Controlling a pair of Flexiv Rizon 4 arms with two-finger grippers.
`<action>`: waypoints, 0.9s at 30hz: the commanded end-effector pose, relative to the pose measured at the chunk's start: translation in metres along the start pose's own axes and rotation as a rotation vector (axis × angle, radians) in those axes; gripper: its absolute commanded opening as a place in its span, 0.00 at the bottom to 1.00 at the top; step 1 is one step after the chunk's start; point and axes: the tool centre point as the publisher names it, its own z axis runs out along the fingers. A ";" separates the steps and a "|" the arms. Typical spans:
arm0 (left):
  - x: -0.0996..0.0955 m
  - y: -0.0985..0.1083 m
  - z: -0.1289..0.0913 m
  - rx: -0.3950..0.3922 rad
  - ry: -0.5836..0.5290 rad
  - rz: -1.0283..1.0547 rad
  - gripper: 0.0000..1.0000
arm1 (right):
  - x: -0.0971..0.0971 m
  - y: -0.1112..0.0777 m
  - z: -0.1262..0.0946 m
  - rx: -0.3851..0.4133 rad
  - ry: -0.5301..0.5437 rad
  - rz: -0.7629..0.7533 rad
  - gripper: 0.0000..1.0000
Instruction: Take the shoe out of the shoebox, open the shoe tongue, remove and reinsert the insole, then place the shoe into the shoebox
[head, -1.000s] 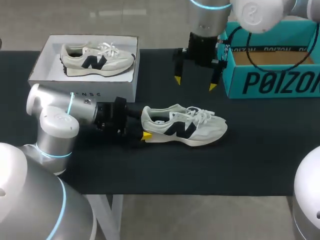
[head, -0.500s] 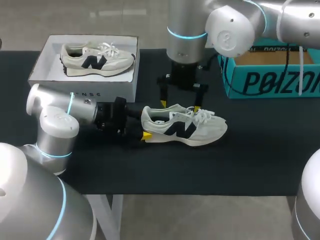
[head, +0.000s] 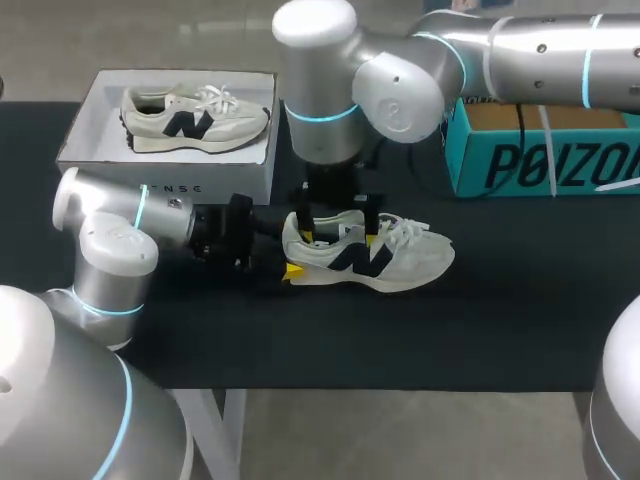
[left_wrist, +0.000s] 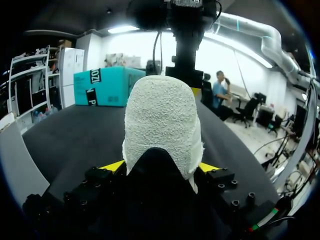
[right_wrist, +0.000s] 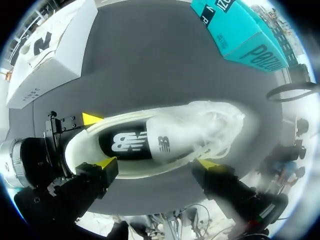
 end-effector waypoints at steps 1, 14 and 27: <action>-0.001 0.001 0.002 0.002 -0.001 0.000 0.00 | 0.004 0.006 0.003 -0.001 -0.043 0.002 1.00; -0.001 0.001 0.002 0.002 -0.001 0.000 0.00 | -0.004 0.019 0.000 -0.065 -0.196 -0.088 1.00; -0.001 0.001 0.002 0.002 -0.001 0.000 0.00 | -0.035 0.032 0.001 -0.079 -0.281 -0.045 0.43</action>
